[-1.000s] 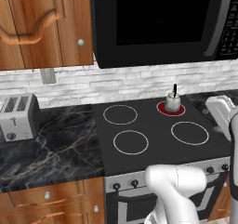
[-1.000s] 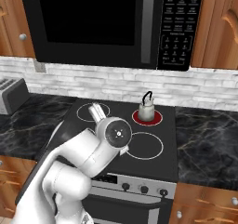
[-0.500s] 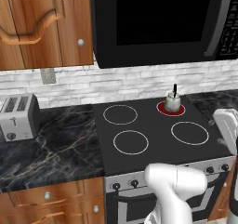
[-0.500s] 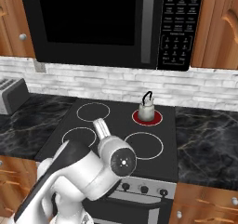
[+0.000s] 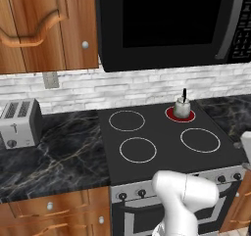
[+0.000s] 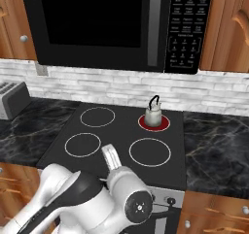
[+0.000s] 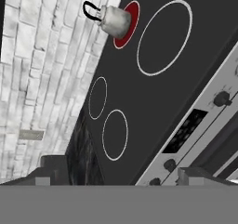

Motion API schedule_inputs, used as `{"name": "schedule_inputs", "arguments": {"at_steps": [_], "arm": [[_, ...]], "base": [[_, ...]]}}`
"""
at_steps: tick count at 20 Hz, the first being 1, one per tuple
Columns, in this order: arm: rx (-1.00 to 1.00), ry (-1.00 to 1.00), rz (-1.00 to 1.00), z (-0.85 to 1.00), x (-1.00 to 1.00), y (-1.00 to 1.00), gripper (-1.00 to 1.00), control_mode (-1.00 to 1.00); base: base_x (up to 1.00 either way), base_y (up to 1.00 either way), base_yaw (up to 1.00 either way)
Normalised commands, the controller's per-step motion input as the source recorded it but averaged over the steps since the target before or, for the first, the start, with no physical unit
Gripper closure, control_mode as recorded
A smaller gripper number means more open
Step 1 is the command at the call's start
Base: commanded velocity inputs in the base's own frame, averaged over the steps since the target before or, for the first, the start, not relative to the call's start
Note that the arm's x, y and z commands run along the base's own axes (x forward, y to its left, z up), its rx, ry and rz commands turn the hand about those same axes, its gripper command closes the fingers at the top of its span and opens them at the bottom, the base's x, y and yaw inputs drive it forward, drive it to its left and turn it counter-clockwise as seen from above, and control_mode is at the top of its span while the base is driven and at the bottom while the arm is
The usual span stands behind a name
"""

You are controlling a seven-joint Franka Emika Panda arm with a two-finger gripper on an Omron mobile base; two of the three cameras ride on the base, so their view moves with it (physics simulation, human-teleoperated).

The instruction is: Lower the heat of the kettle.

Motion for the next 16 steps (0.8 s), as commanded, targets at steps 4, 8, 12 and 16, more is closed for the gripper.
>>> {"name": "schedule_inputs", "arguments": {"at_steps": [4,8,12,16], "arm": [[0.0,-0.02,0.0,-0.32,-0.28,0.0,-1.0,-1.0],[0.0,0.0,0.0,-0.34,-0.05,0.0,-1.0,-1.0],[0.0,0.0,0.0,-0.14,0.0,0.0,-1.0,-1.0],[0.0,0.0,0.0,-0.13,0.0,0.0,-1.0,-1.0]], "base": [[0.0,0.0,0.0],[0.0,0.0,0.0],[0.0,0.0,0.0],[0.0,0.0,0.0]]}}
